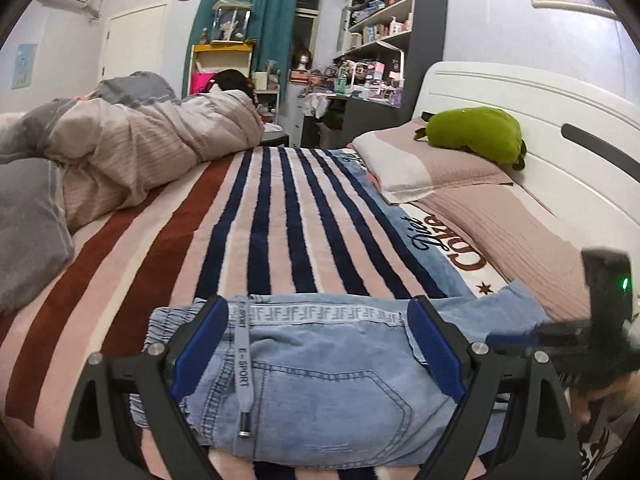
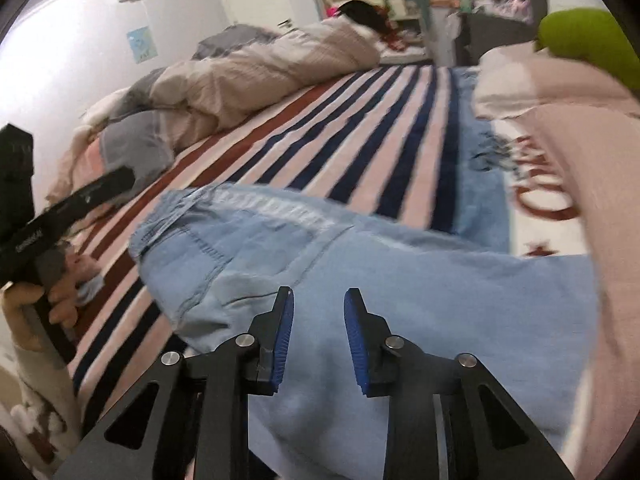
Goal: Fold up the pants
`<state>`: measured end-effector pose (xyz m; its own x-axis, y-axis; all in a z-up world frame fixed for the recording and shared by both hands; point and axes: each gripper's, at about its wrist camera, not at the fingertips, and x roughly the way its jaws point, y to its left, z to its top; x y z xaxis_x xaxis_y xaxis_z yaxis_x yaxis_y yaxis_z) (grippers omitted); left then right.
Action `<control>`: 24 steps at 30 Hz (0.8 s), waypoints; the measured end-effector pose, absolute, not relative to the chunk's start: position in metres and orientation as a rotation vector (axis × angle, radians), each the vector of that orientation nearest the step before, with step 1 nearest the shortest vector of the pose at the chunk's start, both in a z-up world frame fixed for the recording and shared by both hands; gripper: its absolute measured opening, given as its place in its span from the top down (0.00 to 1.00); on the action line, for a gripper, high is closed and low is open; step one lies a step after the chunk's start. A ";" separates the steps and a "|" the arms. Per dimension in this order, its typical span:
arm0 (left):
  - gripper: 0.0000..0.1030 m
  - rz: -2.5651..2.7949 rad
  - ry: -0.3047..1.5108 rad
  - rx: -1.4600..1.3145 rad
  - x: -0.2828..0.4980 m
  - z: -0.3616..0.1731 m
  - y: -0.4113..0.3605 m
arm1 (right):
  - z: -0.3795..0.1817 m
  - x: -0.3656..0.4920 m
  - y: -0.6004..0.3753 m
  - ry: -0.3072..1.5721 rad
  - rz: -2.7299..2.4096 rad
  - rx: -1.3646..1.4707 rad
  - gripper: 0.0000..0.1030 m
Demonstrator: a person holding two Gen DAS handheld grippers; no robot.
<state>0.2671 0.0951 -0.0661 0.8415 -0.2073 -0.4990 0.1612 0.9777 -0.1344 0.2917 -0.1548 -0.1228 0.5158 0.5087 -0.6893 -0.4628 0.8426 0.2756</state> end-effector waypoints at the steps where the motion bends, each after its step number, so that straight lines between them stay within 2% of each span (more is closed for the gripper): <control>1: 0.14 -0.190 0.539 -0.093 0.267 -0.066 0.097 | -0.129 0.291 -0.147 0.870 0.611 0.043 0.78; 8: 0.14 -0.149 0.545 -0.072 0.269 -0.066 0.100 | -0.164 0.257 -0.126 0.899 0.671 -0.057 0.78; 13: 0.14 -0.072 0.539 -0.129 0.254 -0.057 0.115 | -0.158 0.250 -0.132 0.863 0.646 -0.019 0.77; 15: 0.10 -0.047 0.543 -0.167 0.243 -0.059 0.124 | -0.147 0.244 -0.144 0.832 0.651 0.038 0.67; 18: 0.09 -0.012 0.574 -0.251 0.224 -0.071 0.138 | -0.130 0.232 -0.163 0.780 0.620 0.081 0.58; 21: 0.09 0.016 0.645 -0.375 0.211 -0.098 0.155 | -0.120 0.216 -0.185 0.744 0.588 0.115 0.52; 24: 0.09 0.059 0.706 -0.477 0.205 -0.126 0.168 | -0.119 0.199 -0.203 0.726 0.575 0.163 0.52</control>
<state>0.2046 0.1677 -0.1258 0.7639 -0.1065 -0.6365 -0.2102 0.8914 -0.4015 0.1991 -0.2034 -0.1186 0.6017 0.5485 -0.5806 -0.4388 0.8344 0.3335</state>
